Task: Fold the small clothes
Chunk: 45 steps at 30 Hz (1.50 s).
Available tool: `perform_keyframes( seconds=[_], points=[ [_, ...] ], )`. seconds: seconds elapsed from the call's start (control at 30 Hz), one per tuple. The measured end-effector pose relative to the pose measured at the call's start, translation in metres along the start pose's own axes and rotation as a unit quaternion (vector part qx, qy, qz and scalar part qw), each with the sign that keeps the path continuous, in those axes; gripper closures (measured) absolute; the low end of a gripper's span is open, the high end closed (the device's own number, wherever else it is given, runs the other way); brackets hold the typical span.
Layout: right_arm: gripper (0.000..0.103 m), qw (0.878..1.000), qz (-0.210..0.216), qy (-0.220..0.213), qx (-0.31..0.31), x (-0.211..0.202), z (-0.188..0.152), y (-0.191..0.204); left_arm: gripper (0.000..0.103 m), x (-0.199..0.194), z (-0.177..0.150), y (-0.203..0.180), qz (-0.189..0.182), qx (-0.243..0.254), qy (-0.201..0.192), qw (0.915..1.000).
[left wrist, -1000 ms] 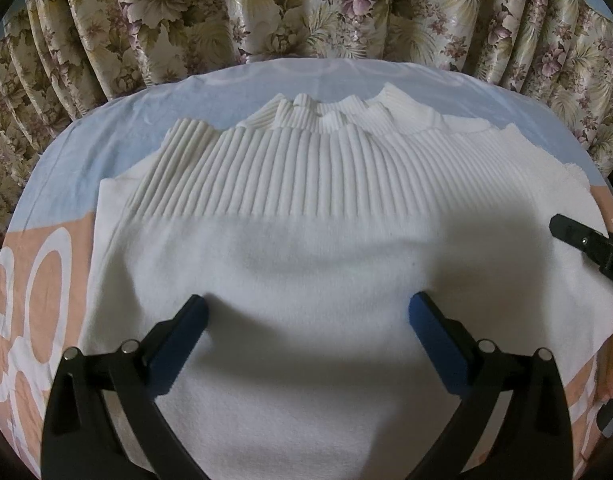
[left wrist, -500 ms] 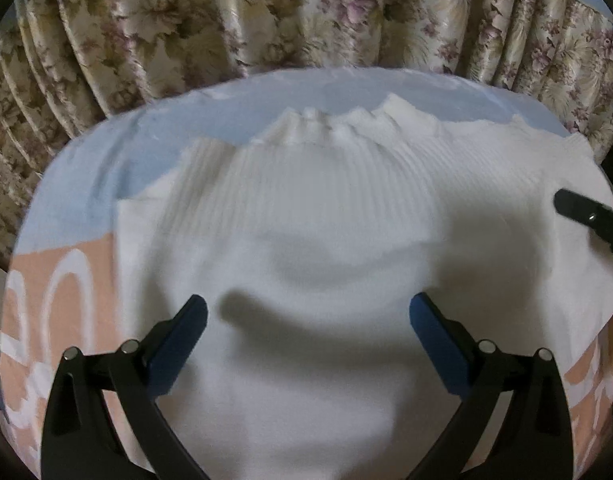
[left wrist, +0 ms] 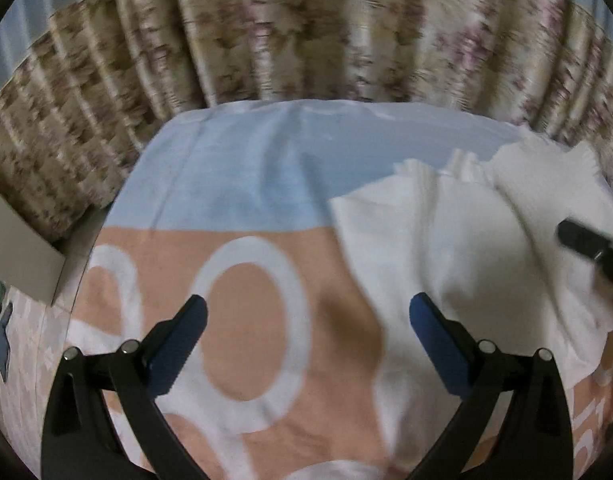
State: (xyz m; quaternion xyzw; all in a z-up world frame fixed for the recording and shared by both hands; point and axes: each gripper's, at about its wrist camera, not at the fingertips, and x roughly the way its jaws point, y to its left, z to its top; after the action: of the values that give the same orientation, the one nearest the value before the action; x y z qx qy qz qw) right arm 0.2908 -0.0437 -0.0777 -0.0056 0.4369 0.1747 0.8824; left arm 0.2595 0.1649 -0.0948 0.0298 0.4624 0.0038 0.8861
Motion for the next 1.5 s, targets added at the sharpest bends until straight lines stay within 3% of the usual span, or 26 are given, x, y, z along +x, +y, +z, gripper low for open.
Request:
perform_keyframes(
  seconds=[0.17,0.37,0.5,0.7,0.8,1.1,1.23,1.3,1.37,1.43,1.47,1.5],
  points=[
    [0.076,0.998,0.021,0.053,-0.031,0.040,-0.008,0.049,0.002,-0.009,-0.012,0.027,0.021,-0.011,0.004,0.9997],
    [0.053,0.994,0.111,0.016,0.017,-0.011,-0.008,0.015,0.002,-0.016,-0.018,0.028,0.019,-0.008,0.003,0.9998],
    [0.053,0.996,0.082,-0.002,0.033,-0.040,-0.007,-0.029,0.002,-0.015,-0.011,0.012,-0.009,-0.011,-0.001,0.9999],
    [0.053,0.994,0.052,0.031,0.088,-0.028,-0.035,-0.089,0.002,-0.017,-0.003,-0.031,-0.041,0.013,-0.003,0.9991],
    [0.053,0.993,0.061,0.045,0.090,-0.021,-0.049,-0.090,0.002,-0.017,-0.006,-0.056,-0.075,0.027,0.013,0.9967],
    [0.053,0.991,0.070,0.061,0.093,-0.022,-0.076,-0.087,0.002,-0.023,-0.042,-0.087,-0.094,0.080,0.044,0.9914],
    [0.053,0.992,0.064,0.055,0.091,-0.026,-0.082,-0.087,0.002,-0.035,-0.053,-0.089,-0.130,0.067,0.040,0.9885],
    [0.053,0.991,0.067,0.054,0.099,-0.024,-0.083,-0.088,0.003,-0.030,-0.051,-0.092,-0.128,0.060,0.036,0.9893],
    [0.053,0.991,0.068,0.057,0.101,-0.023,-0.084,-0.087,0.026,-0.024,-0.049,-0.095,-0.127,0.061,0.037,0.9893],
    [0.053,0.992,0.068,0.059,0.093,-0.024,-0.086,-0.084,0.066,-0.015,-0.047,-0.094,-0.139,0.052,0.054,0.9874],
    [0.053,0.992,0.068,0.061,0.089,-0.025,-0.087,-0.083,0.079,-0.012,-0.046,-0.092,-0.143,0.053,0.058,0.9866],
    [0.053,0.992,0.070,0.064,0.085,-0.025,-0.087,-0.082,0.080,-0.011,-0.045,-0.091,-0.142,0.058,0.059,0.9864]
  ],
)
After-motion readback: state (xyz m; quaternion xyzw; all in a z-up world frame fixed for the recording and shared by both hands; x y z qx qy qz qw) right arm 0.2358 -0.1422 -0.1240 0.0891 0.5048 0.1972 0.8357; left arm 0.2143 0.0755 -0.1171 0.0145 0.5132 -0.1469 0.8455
